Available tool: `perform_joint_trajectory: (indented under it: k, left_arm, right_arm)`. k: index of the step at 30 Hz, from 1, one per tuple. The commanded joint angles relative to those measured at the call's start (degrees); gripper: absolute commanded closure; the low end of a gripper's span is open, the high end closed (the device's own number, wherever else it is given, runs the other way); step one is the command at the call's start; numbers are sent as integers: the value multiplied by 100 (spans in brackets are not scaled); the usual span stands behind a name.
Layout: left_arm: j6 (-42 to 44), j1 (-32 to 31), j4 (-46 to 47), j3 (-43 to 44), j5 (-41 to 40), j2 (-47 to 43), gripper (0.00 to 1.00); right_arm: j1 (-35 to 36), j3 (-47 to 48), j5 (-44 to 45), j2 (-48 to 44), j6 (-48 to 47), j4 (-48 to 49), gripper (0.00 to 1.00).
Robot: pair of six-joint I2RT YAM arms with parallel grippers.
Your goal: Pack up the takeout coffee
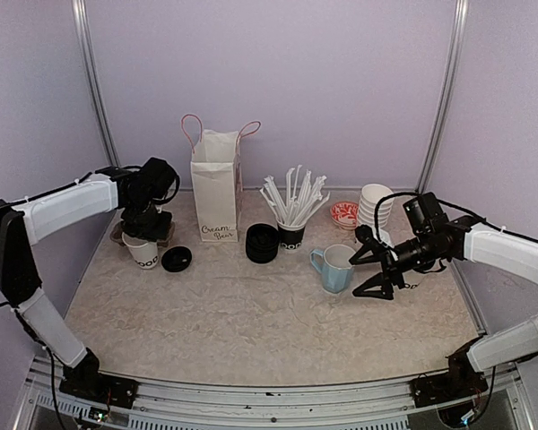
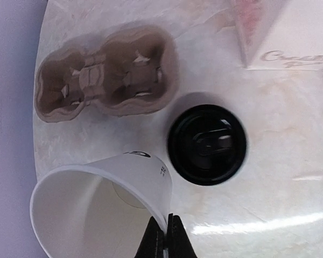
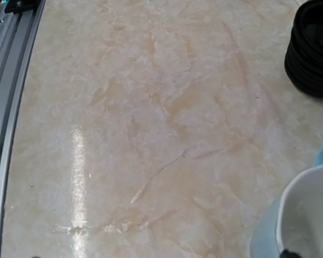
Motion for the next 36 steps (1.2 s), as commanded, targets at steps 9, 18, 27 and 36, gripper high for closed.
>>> perform_joint_trajectory:
  k: [9, 18, 27, 36]
  left_arm:
    - [347, -3049, -545, 1354, 430, -211, 100]
    - [756, -4216, -313, 1775, 1054, 1059, 100]
    - [921, -4705, -45, 1864, 1517, 1726, 98]
    - [976, -4758, -115, 1866, 1614, 1754, 92]
  right_arm:
    - [61, 9, 253, 128, 47, 68, 17]
    - [61, -48, 500, 114, 113, 169, 16]
    - [62, -38, 560, 221, 97, 177, 17]
    - [61, -13, 571, 307, 85, 154, 17]
